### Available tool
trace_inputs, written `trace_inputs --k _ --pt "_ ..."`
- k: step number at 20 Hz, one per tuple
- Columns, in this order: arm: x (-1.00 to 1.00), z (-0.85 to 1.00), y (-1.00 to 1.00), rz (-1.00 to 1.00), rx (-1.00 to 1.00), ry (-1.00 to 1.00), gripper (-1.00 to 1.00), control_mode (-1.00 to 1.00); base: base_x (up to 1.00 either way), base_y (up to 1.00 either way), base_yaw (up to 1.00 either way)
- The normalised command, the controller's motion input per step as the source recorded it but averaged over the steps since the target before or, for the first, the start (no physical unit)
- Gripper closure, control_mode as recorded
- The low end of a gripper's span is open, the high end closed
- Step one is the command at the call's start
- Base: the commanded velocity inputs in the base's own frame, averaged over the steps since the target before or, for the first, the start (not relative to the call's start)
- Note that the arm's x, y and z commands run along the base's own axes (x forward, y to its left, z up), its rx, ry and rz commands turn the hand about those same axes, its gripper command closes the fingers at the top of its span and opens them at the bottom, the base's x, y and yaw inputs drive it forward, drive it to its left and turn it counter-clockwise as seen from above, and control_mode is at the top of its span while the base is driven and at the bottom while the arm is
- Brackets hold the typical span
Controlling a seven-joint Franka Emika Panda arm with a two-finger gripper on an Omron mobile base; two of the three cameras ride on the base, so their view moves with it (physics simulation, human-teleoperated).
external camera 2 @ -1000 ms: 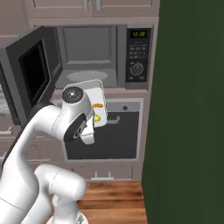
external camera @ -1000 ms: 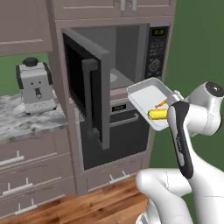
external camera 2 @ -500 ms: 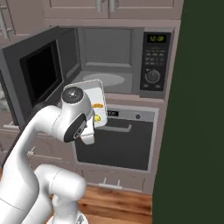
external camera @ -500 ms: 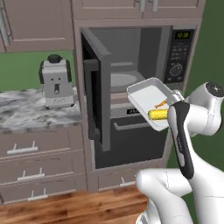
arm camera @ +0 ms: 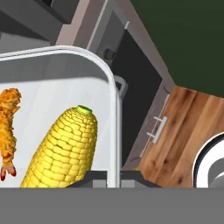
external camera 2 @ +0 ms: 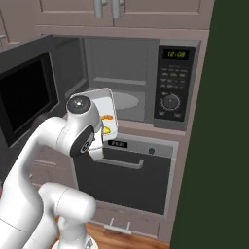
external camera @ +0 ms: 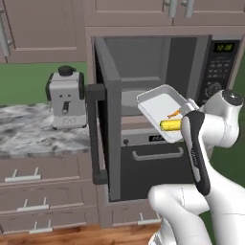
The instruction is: Place the tupperware containing the shrimp and corn meal in the microwave. Close the microwave door and press the start button to reheat the meal.
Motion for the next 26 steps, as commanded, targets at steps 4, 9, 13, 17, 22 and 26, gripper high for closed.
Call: trace_inputs --k 4,9,13,17,22,26 --pt "0.0 0.0 0.0 0.0 0.0 0.0 1.0 1.0 0.17 -0.32 0.11" --pt "0.0 0.0 0.0 0.0 0.0 0.0 1.0 1.0 0.0 -0.01 0.06" --pt "0.0 0.0 0.0 0.0 0.0 0.0 1.0 1.0 0.01 0.0 0.01" --pt "0.11 0.0 0.0 0.0 0.0 0.0 1.0 -1.0 0.02 0.0 0.0" --pt "0.2 0.0 0.0 0.0 0.0 0.0 1.0 -1.0 0.0 0.0 0.0" --pt "0.52 0.0 0.0 0.0 0.0 0.0 1.0 -1.0 0.0 0.0 0.0"
